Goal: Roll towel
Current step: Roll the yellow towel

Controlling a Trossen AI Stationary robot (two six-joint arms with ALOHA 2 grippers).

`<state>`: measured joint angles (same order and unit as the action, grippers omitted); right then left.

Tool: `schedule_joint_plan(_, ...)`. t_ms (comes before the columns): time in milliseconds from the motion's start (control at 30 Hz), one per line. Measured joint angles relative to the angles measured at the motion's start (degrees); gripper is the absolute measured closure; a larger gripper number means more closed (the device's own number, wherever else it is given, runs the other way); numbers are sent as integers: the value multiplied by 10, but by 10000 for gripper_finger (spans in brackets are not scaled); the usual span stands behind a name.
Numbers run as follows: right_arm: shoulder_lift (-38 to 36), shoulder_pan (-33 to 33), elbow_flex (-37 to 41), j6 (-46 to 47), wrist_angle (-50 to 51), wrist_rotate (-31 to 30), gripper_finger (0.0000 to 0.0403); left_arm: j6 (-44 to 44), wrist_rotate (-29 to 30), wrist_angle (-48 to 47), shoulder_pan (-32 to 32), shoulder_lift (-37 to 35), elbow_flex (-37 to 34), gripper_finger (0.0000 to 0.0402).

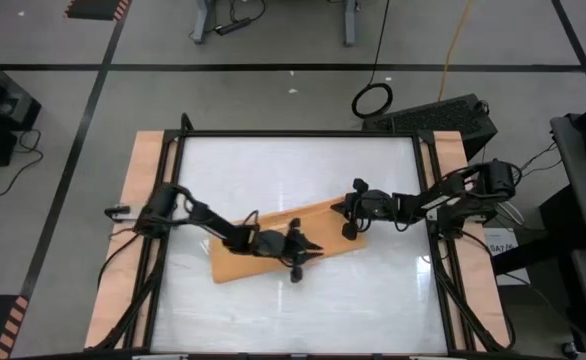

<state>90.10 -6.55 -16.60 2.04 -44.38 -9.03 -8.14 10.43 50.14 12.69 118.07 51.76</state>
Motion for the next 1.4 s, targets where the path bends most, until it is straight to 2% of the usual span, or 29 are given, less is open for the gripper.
schedule_joint_plan(133, 25, -12, 0, 1, 0, 0, 403, -4, -4, -5, -9, 53, 41, 327)
schedule_joint_plan(267, 50, -14, 0, 2, -4, -2, 403, -30, 1, -23, -13, 79, 48, 327)
schedule_joint_plan(533, 66, -14, -1, 12, -10, -2, 403, -46, -8, -39, 0, 82, 48, 327)
schedule_joint_plan(700, 11, -4, 1, 20, 9, 20, 403, -47, -15, -68, 21, 37, 44, 327)
schedule_joint_plan(833, -51, 17, 0, 29, 14, 68, 403, -51, -13, -150, 46, -26, 34, 327)
schedule_joint_plan(1000, -71, 62, 0, 53, 7, 154, 403, -72, 47, -274, 84, -103, 20, 327)
schedule_joint_plan(1167, -46, 121, 0, 73, 9, 152, 403, -142, 114, -409, 124, -144, -2, 327)
schedule_joint_plan(1267, -27, 150, 0, 71, 5, 147, 403, -199, 134, -418, 150, -155, -30, 327)
schedule_joint_plan(1400, -6, 169, 0, 67, 4, 104, 403, -271, 164, -419, 189, -159, -68, 327)
